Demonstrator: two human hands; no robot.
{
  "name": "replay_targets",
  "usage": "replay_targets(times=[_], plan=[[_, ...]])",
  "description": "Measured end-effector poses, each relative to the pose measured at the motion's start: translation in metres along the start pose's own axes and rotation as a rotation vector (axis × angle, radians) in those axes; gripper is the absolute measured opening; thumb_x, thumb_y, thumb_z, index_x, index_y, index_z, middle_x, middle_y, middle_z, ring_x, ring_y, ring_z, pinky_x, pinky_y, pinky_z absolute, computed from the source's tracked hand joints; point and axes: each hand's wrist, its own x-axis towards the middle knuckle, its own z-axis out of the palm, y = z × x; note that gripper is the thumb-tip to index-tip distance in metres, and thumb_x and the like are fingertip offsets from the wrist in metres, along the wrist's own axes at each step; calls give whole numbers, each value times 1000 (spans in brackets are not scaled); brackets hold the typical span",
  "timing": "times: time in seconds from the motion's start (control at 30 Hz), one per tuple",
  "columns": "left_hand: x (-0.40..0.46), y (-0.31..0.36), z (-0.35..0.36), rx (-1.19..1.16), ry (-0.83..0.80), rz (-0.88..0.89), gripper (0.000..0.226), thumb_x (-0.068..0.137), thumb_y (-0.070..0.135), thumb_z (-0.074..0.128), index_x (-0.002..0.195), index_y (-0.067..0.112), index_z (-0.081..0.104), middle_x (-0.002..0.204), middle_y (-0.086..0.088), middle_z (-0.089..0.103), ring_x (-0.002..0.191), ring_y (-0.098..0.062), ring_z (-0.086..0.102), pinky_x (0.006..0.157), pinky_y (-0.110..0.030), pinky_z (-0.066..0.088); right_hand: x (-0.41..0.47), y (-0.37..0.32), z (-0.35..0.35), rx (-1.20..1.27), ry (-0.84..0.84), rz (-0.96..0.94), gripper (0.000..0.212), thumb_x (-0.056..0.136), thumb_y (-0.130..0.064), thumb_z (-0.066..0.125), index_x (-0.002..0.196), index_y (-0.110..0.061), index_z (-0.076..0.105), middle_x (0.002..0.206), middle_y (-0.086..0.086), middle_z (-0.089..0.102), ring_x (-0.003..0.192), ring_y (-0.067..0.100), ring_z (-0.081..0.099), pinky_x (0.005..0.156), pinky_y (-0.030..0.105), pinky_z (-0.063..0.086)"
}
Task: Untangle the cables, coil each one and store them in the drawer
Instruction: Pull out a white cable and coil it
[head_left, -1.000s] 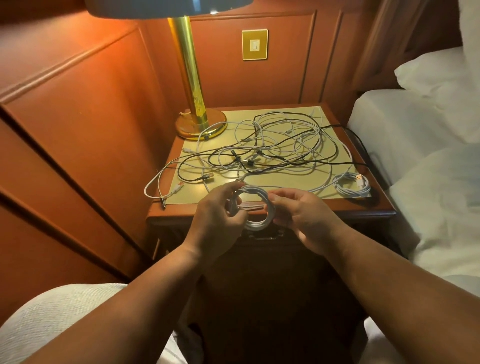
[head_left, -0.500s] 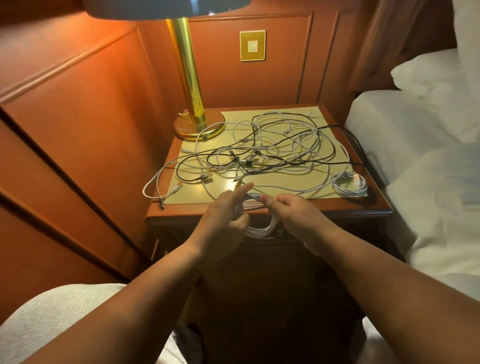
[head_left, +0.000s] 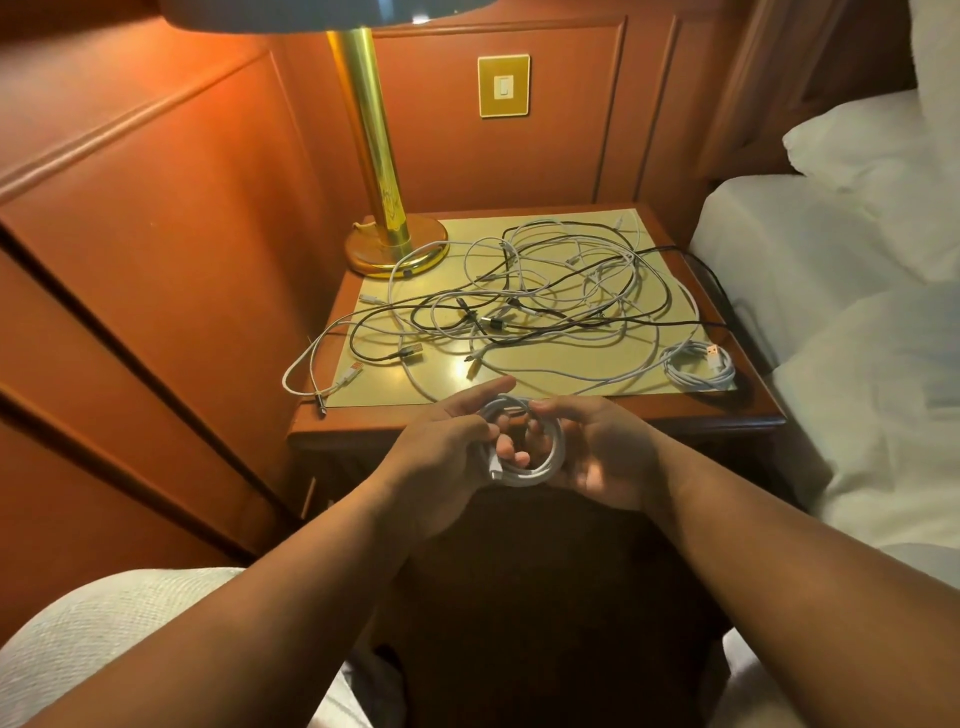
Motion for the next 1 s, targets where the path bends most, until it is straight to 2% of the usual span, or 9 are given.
replay_targets(times=[0.07,0.13,0.33,0.4,0.47,0.6,0.7,0.87,1.0], plan=[[2,-1,0,-32,39,-29,49,94,-13,37,133,10,57,101,-15,59,59,-12,57,68,-34,56,0,-2,5,-294,61,-94,43,98,-42,51,112,-1,59,108,25,56,99,32,51,99,54,45],[3,0,-1,-33,52,-52,48,95,-11,37,132,9,59,112,-17,62,57,-10,57,72,-34,56,-1,-3,11,-629,145,-256,32,104,-37,42,91,-10,55,89,15,53,82,24,48,77,45,43],[-1,6,-3,-170,29,-146,45,97,-7,32,129,6,61,132,-22,61,49,-7,37,54,-23,52,-4,2,9,-946,215,-477,25,104,-37,43,82,-28,52,74,-7,55,64,4,47,63,31,39],[0,6,-5,-148,25,-162,46,96,-7,32,128,7,62,131,-21,63,50,-7,33,64,-25,53,-2,3,9,-1057,251,-504,25,104,-38,42,85,-28,54,77,-7,58,68,6,52,63,32,42],[1,8,-7,-71,35,-168,46,94,-9,35,126,7,64,127,-18,66,50,-7,34,75,-28,49,-1,2,9,-1167,298,-529,32,102,-43,39,87,-23,59,79,-4,60,73,13,56,65,40,48],[4,14,-7,124,102,-128,43,93,-10,43,125,9,64,118,-18,65,57,-11,40,58,-28,55,-2,-2,9,-1277,350,-539,45,99,-49,33,80,-19,60,73,1,60,68,18,56,64,45,49],[3,17,-7,247,158,-29,38,94,-9,49,124,9,63,118,-15,63,56,-10,49,58,-27,54,-5,-4,12,-1314,354,-493,48,102,-47,32,77,-18,61,71,3,60,67,21,56,65,45,48],[-8,19,-8,620,163,153,28,96,3,59,119,16,66,81,-6,66,60,-12,62,64,-29,55,-20,-7,20,-1439,378,-414,53,100,-52,28,68,-21,58,66,2,58,60,18,51,55,37,38],[-24,23,-5,905,150,275,28,96,8,62,118,24,68,99,-1,67,73,-12,70,67,-26,60,-39,-9,26,-1544,438,-378,54,96,-59,27,75,-23,62,70,-1,60,63,17,55,56,33,41]])
